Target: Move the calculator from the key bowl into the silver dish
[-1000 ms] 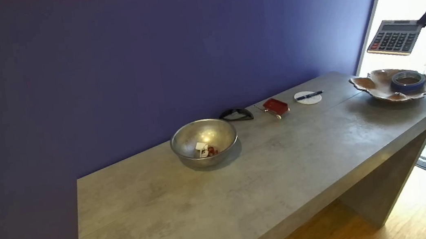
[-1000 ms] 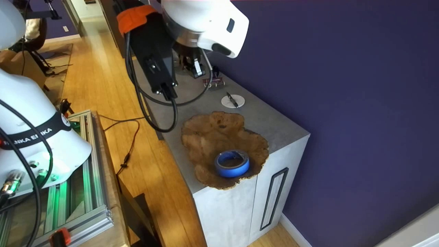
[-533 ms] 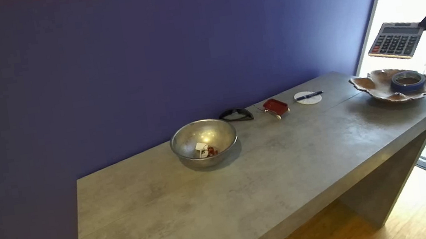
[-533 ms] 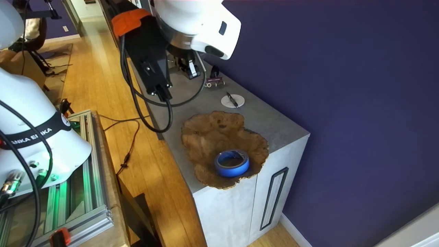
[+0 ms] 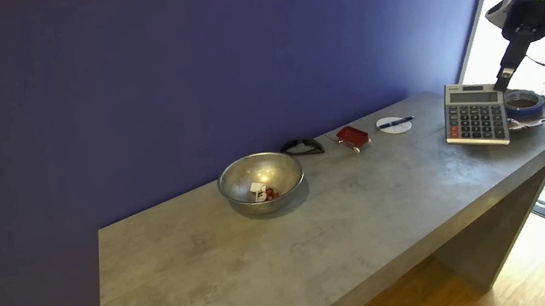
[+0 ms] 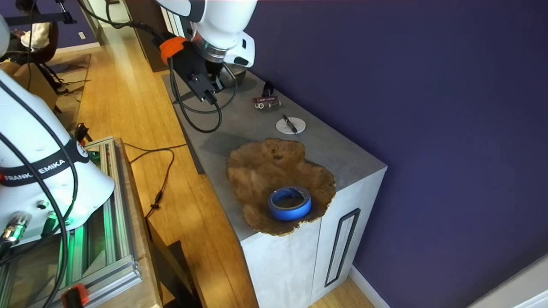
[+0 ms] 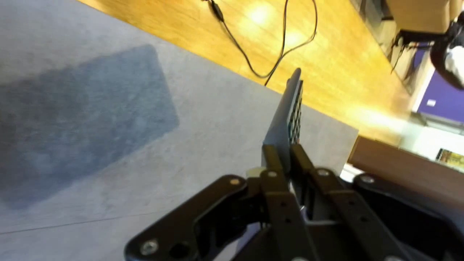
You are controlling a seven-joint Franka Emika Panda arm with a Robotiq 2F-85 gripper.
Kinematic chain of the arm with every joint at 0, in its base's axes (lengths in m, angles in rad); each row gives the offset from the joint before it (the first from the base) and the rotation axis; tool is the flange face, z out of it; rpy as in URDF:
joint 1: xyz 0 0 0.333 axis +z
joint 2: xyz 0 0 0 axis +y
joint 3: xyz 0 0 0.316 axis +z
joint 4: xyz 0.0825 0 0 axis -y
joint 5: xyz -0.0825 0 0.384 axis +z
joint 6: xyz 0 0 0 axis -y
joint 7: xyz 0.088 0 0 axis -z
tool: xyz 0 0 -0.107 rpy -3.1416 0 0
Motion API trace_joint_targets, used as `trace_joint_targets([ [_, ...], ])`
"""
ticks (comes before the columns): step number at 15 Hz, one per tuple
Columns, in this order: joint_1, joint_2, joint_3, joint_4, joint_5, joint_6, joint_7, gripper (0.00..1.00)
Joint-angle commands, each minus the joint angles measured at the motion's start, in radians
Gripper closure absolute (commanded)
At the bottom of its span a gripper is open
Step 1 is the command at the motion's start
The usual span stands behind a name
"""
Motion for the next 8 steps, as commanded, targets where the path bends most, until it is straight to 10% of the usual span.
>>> trace_joint_targets([
  [1, 0.111, 0.096, 0.089, 0.086, 0.15, -0.022, 0.018, 0.97],
  [8, 0.127, 0.15, 0.115, 0.107, 0.274, 0.05, 0.095, 0.97],
])
